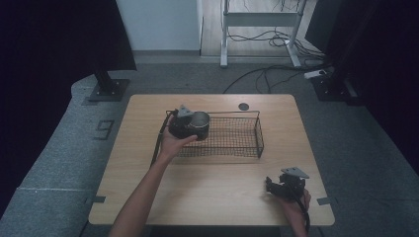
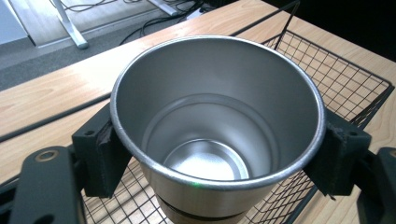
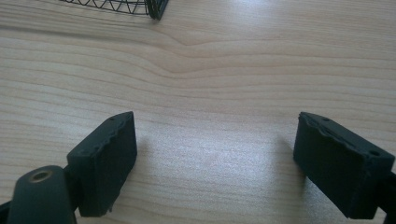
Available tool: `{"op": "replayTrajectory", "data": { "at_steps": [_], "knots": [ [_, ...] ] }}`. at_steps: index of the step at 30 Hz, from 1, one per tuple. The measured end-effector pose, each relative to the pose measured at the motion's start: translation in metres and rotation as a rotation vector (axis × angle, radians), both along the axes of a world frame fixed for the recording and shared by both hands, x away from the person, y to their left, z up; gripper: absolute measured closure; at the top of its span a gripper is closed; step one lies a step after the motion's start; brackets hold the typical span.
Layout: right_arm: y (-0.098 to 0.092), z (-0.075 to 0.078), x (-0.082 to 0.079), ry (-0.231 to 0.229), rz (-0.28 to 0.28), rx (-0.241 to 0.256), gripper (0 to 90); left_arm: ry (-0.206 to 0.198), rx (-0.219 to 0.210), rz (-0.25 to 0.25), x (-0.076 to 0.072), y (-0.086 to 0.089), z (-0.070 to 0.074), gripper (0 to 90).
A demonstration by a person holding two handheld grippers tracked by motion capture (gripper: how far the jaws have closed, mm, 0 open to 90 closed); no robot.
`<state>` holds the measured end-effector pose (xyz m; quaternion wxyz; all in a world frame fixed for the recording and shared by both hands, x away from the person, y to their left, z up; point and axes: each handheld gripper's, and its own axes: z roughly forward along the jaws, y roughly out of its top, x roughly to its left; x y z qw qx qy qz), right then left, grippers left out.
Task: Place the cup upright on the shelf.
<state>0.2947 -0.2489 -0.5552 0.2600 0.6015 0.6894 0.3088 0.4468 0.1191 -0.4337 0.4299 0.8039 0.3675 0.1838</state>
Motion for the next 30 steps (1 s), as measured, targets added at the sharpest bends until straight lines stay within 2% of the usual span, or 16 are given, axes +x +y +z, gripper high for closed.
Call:
{"op": "replayTrajectory", "data": {
  "at_steps": [8,11,22,30],
  "knots": [
    [0.0,0.0,0.0,0.0,0.0,0.0,13.3,0.029,-0.018,0.015,0.005,0.002,-0.011,19.0],
    [0.0,0.0,0.0,0.0,0.0,0.0,13.3,0.031,-0.003,0.009,0.005,0.002,-0.014,19.0],
    [0.0,0.0,0.0,0.0,0.0,0.0,13.3,0.052,0.005,0.011,0.009,0.0,-0.024,19.0],
    [0.0,0.0,0.0,0.0,0.0,0.0,13.3,0.088,0.02,0.023,0.015,0.001,-0.034,19.0]
  ]
}}
